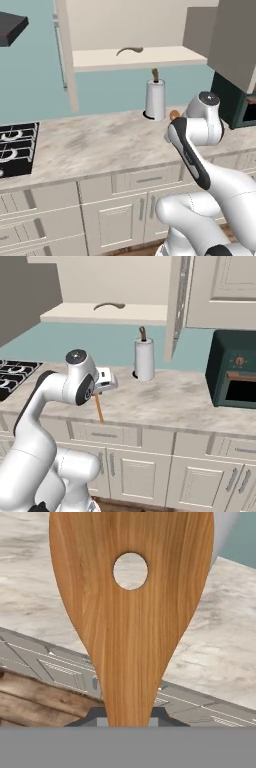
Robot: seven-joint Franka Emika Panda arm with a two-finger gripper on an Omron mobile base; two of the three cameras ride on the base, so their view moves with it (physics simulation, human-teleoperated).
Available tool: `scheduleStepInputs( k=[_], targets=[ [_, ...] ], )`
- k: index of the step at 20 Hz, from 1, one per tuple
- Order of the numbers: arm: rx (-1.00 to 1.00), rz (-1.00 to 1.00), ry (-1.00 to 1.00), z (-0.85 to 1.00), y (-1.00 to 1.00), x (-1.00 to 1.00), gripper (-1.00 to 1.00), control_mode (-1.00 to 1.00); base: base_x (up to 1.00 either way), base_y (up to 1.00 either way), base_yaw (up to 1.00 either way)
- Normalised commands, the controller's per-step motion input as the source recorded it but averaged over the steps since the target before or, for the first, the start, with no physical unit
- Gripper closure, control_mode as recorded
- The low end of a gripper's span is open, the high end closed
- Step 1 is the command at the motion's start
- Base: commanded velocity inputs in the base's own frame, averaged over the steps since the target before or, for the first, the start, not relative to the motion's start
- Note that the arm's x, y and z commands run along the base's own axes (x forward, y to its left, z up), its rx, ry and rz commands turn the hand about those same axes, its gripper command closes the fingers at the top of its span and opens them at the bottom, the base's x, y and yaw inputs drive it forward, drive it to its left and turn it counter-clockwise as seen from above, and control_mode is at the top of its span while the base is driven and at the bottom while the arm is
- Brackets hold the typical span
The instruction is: Organize the utensils by type. Pick up the wooden spoons from the counter and place them in the open cabinet. Then pick up the metallic utensils from the counter and place them in the open drawer.
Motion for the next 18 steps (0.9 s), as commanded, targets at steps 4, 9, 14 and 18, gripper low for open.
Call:
scheduleStepInputs(
  k=[4, 9, 14, 18],
  targets=[
    [0.00, 0.00, 0.00, 0.00, 0.00, 0.00, 1.00, 1.00, 0.38, -0.34, 0.16],
    [0.00, 0.00, 0.00, 0.00, 0.00, 0.00, 1.00, 1.00, 0.34, -0.14, 0.05],
    [0.00, 0.00, 0.00, 0.00, 0.00, 0.00, 1.00, 1.00, 0.31, 0.00, 0.00],
    [0.00, 0.00, 0.00, 0.00, 0.00, 0.00, 1.00, 1.00, 0.34, 0.00, 0.00]
  ],
)
